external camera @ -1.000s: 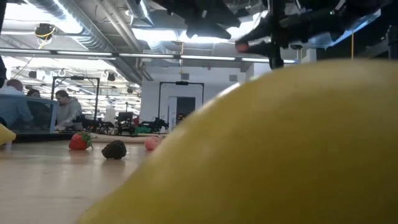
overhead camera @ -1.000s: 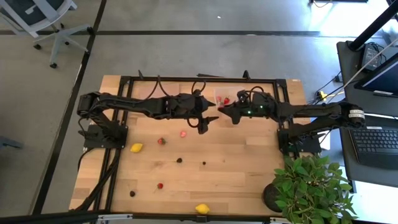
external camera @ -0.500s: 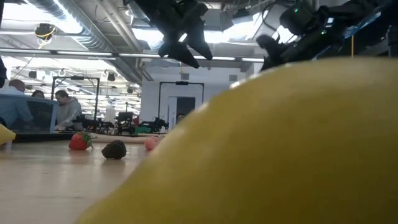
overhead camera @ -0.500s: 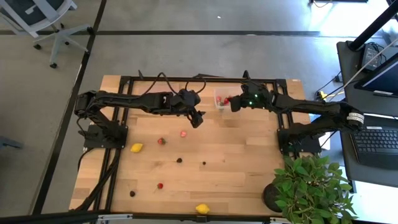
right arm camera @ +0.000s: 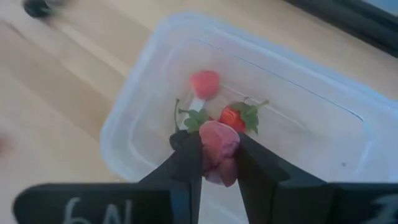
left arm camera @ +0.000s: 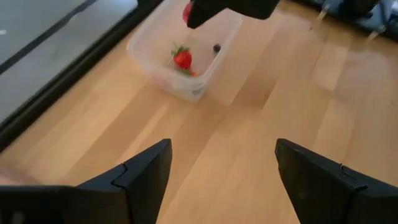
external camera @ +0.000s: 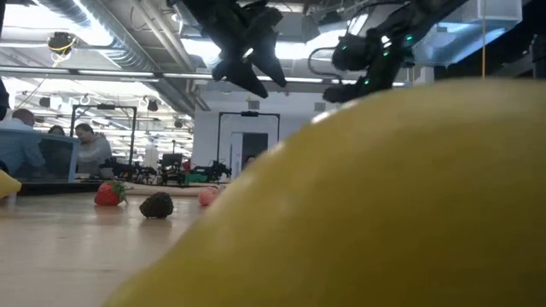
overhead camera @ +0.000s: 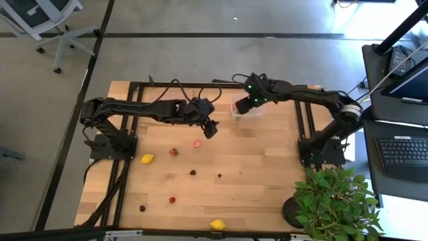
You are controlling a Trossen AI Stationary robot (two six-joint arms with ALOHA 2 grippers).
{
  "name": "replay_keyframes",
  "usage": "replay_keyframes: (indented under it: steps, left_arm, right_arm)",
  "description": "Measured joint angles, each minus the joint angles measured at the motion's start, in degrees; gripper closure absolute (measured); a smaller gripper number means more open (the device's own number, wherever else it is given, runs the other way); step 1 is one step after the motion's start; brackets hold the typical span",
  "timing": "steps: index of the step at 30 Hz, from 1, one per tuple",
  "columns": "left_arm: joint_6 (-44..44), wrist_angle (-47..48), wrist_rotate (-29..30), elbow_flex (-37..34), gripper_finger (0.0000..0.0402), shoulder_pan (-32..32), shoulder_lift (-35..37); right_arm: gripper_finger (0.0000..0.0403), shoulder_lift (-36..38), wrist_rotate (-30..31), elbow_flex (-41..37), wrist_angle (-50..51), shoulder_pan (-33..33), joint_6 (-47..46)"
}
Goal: Pick and placing Produce into tupperware
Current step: Put the peach into the transparent bin, then put the black cherry into the transparent bin
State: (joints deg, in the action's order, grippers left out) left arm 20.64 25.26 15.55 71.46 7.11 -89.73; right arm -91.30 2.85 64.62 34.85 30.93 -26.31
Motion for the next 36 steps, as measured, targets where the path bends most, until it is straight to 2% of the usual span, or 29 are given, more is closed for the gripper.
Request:
replay_keyframes:
  steps: [5, 11, 16, 22, 28, 30, 36]
  left_arm:
    - [0.0, 2.4, 0.0, 0.0, 0.0128, -0.2, 0.0]
    - [-0.2, 2.6, 0.0, 0.0, 0.0129, -0.2, 0.0]
    - [-0.2, 2.6, 0.0, 0.0, 0.0129, 0.1, 0.0]
    - [-1.9, 3.6, 0.8, 0.0, 0.0129, 2.1, 0.0]
    - [-3.6, 12.6, -4.7, 0.0, 0.011, 7.6, 0.0]
    - [-5.2, 15.6, -4.3, 0.0, 0.0101, 10.1, -0.2]
    - [-5.8, 16.4, -1.1, 0.0, 0.0086, 17.2, -0.3]
  right_arm:
    - [0.0316, -5.1, -0.4, 2.5, 1.2, 0.5, 1.5]
    - [0.0285, -6.7, -0.6, 3.1, 1.2, 0.5, 1.8]
    - [0.0239, -6.5, -1.9, 3.1, 1.0, 0.5, 4.4]
    - [0.0168, -6.0, -4.8, 3.1, 1.3, 0.5, 2.4]
    - [0.0144, 0.2, -5.0, 3.1, 1.1, 0.3, 1.0]
    - [0.0144, 3.6, -5.0, 3.1, 0.9, 0.1, 1.0]
    - [0.0143, 14.4, -5.0, 3.1, 0.5, -2.0, 0.9]
